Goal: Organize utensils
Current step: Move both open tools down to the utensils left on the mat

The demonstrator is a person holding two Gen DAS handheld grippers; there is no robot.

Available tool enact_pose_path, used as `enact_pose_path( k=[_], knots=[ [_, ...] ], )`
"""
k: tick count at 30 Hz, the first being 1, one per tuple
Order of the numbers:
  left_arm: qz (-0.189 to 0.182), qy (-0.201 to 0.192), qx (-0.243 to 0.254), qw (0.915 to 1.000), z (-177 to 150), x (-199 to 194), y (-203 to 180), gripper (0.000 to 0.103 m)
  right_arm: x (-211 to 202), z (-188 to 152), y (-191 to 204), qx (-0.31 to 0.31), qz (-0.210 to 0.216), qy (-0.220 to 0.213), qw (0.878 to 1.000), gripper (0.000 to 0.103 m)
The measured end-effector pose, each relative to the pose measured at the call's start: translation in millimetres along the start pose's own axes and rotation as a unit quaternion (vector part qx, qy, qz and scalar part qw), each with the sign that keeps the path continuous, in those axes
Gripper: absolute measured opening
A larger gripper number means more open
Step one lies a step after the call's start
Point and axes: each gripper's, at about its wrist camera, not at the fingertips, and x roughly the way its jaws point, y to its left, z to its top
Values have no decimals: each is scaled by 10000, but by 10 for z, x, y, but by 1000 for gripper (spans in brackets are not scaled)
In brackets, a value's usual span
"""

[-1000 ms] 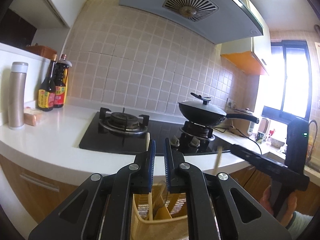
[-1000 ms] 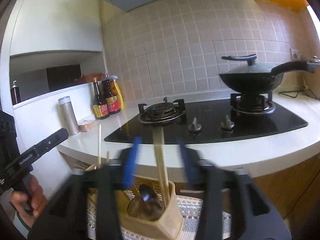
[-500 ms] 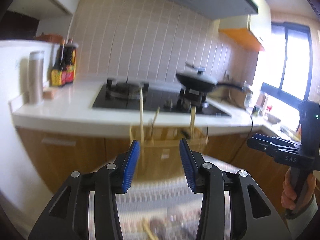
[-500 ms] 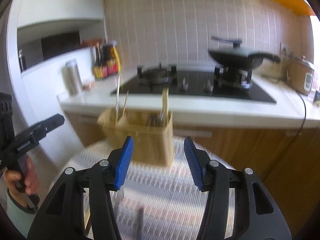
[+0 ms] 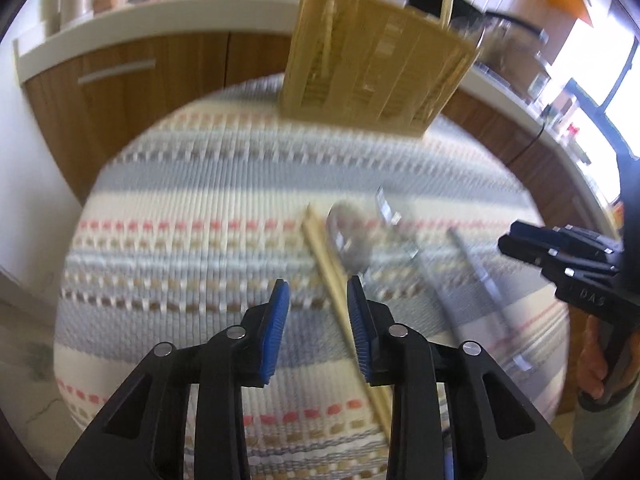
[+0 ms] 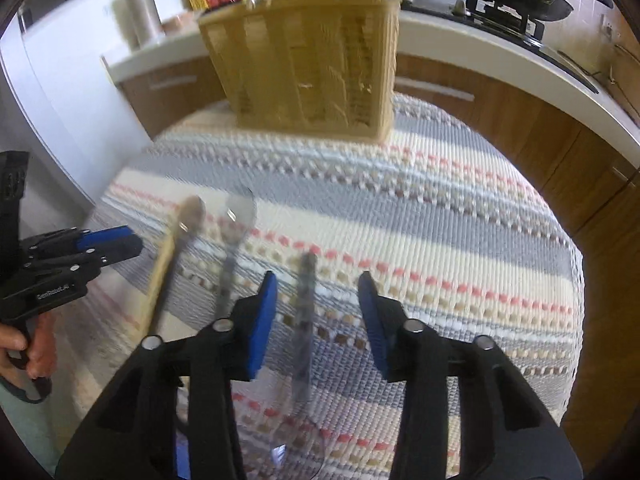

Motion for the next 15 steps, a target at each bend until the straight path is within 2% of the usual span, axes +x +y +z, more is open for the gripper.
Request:
enact_pose_path(
  k=[5, 10, 13, 15],
  knots=[
    [56, -64, 182, 9998, -96, 100, -50, 28, 133, -187, -22, 106, 319, -320, 9989, 34],
    [448, -6, 494, 9978, -74, 159, -192, 29, 223, -193, -76, 320, 290, -299, 9986, 34],
    [497, 36, 517, 9974, -53, 182, -202, 28, 244, -214, -113, 420, 411, -384, 9975, 34],
    [535, 43, 507, 9973, -30, 172, -200, 21, 242, -242, -116, 394, 441, -476, 9971, 34]
  ],
)
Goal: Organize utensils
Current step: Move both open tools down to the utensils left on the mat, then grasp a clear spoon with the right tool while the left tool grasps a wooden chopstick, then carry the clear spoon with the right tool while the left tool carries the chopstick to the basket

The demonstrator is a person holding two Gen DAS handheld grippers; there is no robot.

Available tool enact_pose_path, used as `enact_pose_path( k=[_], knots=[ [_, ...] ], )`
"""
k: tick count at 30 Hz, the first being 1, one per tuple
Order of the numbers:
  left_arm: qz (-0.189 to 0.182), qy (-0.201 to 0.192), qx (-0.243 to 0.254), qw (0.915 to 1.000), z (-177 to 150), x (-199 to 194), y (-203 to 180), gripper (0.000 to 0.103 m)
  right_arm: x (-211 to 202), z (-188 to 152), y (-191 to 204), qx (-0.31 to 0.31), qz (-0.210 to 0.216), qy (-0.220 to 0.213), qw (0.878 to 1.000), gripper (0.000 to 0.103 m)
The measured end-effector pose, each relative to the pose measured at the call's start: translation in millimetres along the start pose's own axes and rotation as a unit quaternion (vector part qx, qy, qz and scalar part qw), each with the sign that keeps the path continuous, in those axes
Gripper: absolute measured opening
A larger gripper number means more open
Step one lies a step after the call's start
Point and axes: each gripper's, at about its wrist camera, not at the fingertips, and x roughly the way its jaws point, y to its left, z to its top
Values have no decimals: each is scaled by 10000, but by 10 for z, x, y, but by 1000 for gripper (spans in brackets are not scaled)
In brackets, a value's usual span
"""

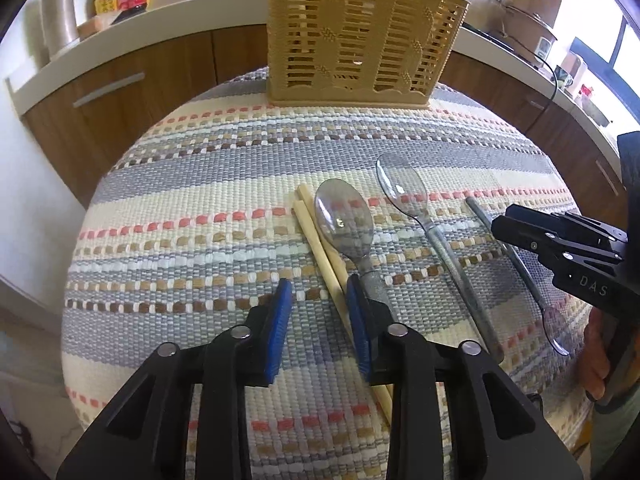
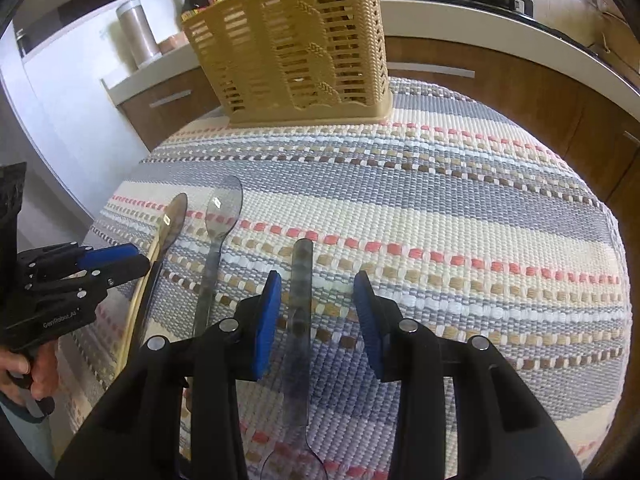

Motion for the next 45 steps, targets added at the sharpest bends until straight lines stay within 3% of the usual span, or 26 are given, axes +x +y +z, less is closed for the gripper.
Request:
enact_pose_path(
  k=[6, 11, 14, 17, 21, 22, 24, 27, 32, 37, 41, 45],
  knots=[
    [80, 81, -31, 9999, -13, -29, 32, 21, 2, -13, 70, -181, -177, -15, 9997, 34],
    [524, 527, 500, 9960, 103, 47, -156, 22, 28, -34, 186, -451, -506, 56, 9977, 34],
    [398, 683, 467, 9958, 136, 54, -115, 22, 37, -6, 298, -721, -793, 425, 9933, 34],
    [224, 1012, 543, 9931, 169, 52, -70, 22, 69, 70, 331, -805, -808, 952, 9889, 34],
    [333, 1306, 898, 9868, 176, 69, -135, 21, 126, 155, 427, -1021, -714, 1549, 9800, 11],
    [348, 1318, 921, 9864, 179, 72, -147, 20, 139, 167, 463, -1082, -707, 1666, 9775, 10],
    [366, 1313, 940, 9862, 193, 76, -171, 10, 170, 188, 501, -1101, -677, 1780, 9755, 10],
    [321, 1237, 878, 9879, 179, 60, -183, 6, 162, 210, 487, -924, -411, 1800, 9785, 10],
    [174, 906, 601, 9939, 104, -75, -103, 3, -53, 292, 389, -696, -148, 1430, 9872, 10],
    [-116, 76, 375, 9992, 231, -539, -82, 3, -460, 505, 341, -740, 90, 788, 9941, 10],
    [-324, -728, 326, 9963, 416, -978, -162, 3, -855, 692, 356, -763, 462, 47, 9960, 10],
    [-530, -1506, 304, 9867, 596, -1384, -232, 3, -1174, 924, 337, -747, 746, -641, 9923, 10]
  ],
)
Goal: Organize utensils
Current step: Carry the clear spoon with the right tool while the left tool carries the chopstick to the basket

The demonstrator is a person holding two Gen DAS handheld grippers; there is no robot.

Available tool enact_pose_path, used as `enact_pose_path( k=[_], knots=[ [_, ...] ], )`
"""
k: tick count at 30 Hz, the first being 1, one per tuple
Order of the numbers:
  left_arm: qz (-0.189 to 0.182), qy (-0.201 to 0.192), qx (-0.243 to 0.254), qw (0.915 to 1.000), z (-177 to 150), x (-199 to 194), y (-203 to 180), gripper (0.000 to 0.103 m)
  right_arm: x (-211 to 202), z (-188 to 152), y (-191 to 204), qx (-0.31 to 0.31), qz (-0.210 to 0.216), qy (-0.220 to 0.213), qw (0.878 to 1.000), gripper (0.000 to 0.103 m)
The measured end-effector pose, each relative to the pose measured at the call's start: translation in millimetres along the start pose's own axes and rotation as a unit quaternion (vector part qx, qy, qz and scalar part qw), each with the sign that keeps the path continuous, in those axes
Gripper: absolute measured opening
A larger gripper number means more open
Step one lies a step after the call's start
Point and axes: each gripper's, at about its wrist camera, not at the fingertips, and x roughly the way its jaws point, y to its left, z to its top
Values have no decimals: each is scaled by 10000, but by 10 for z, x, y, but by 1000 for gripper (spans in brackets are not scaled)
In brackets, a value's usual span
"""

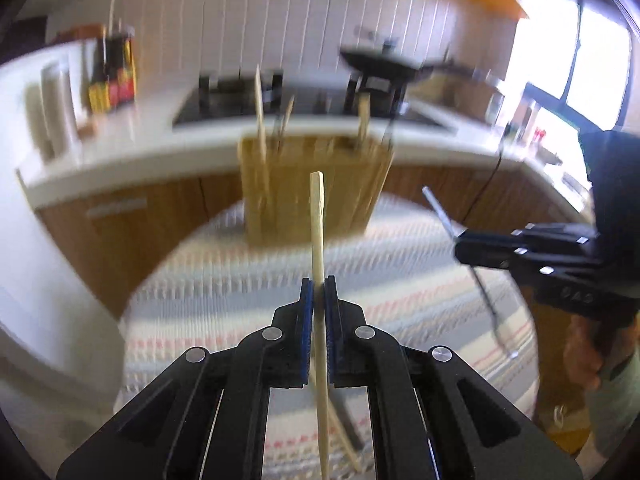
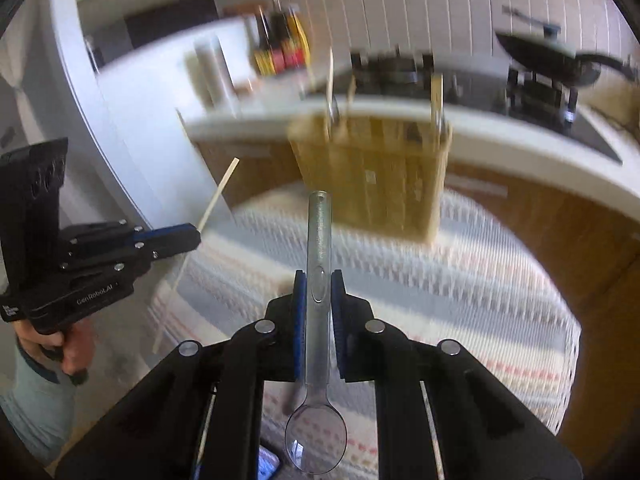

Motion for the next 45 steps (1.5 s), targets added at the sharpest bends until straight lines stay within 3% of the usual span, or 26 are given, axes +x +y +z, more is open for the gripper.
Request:
enact_pose_path(
  k=[7, 10, 17, 19, 23, 29, 37, 41, 45],
  knots=[
    [-79, -1174, -134, 9930, 562, -283, 18, 4, -182, 506, -50, 211, 92, -880, 9959, 10],
    [76, -1292, -229, 9913, 778, -217, 84, 4, -148, 776, -112, 324, -177, -1056, 9937, 10],
    [-85, -1919, -600, 9795, 1261, 101, 418, 4, 164, 1373, -292, 401, -488, -1493, 9868, 10],
    [-220, -2177, -676, 9734, 1336, 194, 499, 4, 222, 1498, -357, 418, -522, -1658, 9839, 10],
    [-108, -2383, -724, 9684, 1442, 379, 574, 4, 291, 1687, -469, 366, -735, -2045, 9754, 10],
    [-121, -2594, -807, 9623, 1465, 664, 695, 4, 458, 1780, -651, 333, -1066, -2370, 9651, 10],
    [-73, -2701, -959, 9580, 1448, 973, 838, 4, 794, 1705, -883, 486, -1170, -2499, 9599, 10],
    [-1, -2775, -954, 9560, 1394, 1079, 841, 4, 897, 1590, -860, 325, -1511, -2676, 9510, 10],
    [51, -2828, -923, 9547, 1309, 1155, 810, 4, 954, 1509, -892, 327, -1442, -2723, 9508, 10]
  ],
)
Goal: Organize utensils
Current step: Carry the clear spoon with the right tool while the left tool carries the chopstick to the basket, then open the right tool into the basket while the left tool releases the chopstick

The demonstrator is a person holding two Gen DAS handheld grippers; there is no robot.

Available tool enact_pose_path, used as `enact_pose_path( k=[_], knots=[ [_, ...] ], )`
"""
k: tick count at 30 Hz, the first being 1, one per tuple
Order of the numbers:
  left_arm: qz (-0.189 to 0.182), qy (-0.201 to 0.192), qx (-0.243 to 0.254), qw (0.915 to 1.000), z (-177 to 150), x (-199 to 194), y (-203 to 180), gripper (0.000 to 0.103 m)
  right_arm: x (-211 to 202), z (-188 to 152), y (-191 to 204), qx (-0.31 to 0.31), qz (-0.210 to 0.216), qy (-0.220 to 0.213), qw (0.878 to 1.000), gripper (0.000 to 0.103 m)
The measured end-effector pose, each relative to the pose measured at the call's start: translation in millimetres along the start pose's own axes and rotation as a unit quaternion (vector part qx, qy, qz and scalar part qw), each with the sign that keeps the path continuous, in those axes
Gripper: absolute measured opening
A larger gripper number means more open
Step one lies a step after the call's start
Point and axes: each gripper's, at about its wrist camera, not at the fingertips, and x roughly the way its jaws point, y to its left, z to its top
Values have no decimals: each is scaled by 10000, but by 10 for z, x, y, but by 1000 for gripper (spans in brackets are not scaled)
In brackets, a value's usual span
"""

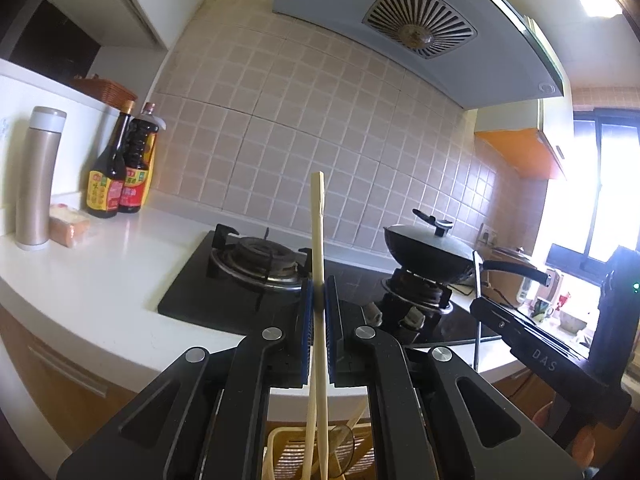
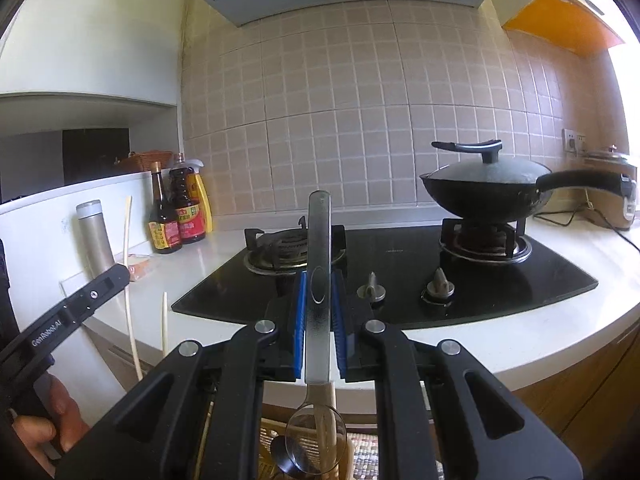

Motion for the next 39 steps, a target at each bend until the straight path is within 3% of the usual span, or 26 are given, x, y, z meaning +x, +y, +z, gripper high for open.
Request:
enact_pose_path(
  k=[6, 12, 16, 19, 21, 30, 35, 37, 39],
  knots=[
    [-29, -39, 23, 10000, -125, 5, -4, 4, -69, -162, 4, 22, -3, -220, 9998, 10],
    [-134, 0, 91, 9999, -205, -58, 35, 4, -198, -297, -32, 110, 91, -105, 9998, 12],
    [-197, 82, 142, 9997, -237, -148, 32, 10, -356, -325, -57, 160, 156, -13, 9997, 26],
    [-216, 166, 132, 9995, -245, -305, 42, 13, -518, -343, -63, 163, 182, 77, 9997, 26],
    [-247, 185, 84, 9995, -234, -443, 48, 23, -642, -364, -75, 227, 213, 136, 9994, 26],
    [-388, 496, -52, 9980, -147, -1164, -73, 25, -1213, -467, 97, 30, 222, 617, 9978, 26],
    [-479, 1295, -37, 9904, -338, -1405, -144, 31, -1387, -625, 213, -23, 251, 1151, 9930, 26],
    [-681, 1922, -59, 9790, -509, -1416, -162, 33, -1409, -751, 259, -59, 286, 1476, 9886, 26],
    [-647, 2276, 6, 9716, -674, -1451, -180, 33, -1405, -910, 291, -39, 362, 1795, 9831, 26]
  ],
)
